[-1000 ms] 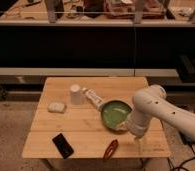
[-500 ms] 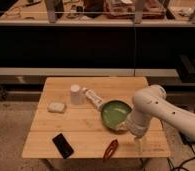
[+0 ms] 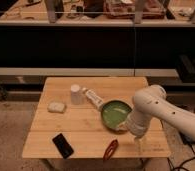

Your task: Push the eraser across the table

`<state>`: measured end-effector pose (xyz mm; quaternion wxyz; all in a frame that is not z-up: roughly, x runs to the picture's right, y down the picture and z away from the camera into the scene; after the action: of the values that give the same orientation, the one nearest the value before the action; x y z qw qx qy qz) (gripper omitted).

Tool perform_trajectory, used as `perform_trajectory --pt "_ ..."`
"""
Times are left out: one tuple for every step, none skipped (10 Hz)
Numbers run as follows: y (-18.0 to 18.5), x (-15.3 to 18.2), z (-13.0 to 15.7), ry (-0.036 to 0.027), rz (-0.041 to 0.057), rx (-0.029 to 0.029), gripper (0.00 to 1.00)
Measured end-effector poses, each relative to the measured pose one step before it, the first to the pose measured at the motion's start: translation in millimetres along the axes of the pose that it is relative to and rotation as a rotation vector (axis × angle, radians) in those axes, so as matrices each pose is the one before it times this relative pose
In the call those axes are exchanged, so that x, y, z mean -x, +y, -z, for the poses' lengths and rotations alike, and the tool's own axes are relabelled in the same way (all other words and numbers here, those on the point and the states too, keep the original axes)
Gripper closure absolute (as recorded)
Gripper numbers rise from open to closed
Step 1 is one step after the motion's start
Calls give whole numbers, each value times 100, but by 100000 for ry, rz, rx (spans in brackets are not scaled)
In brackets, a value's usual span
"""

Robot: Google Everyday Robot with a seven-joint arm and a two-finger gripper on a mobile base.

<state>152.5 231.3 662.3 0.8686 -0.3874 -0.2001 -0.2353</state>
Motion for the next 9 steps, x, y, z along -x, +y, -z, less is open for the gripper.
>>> perform_trajectory --pt "-2 0 1 -3 0 -6 20" --pt "-26 30 15 -4 77 -35 20" --pt "1 -2 -1 -2 -10 -1 20" --pt "4 -2 3 7 -6 3 20" --pt "-4 -2 17 39 5 -18 20" --pt "-19 -56 79 525 147 -16 20" --pt "-347 -47 132 1696 969 341 20" --pt "-1525 310 338 3941 3959 620 20" --pt "-1814 563 333 2980 4226 164 20"
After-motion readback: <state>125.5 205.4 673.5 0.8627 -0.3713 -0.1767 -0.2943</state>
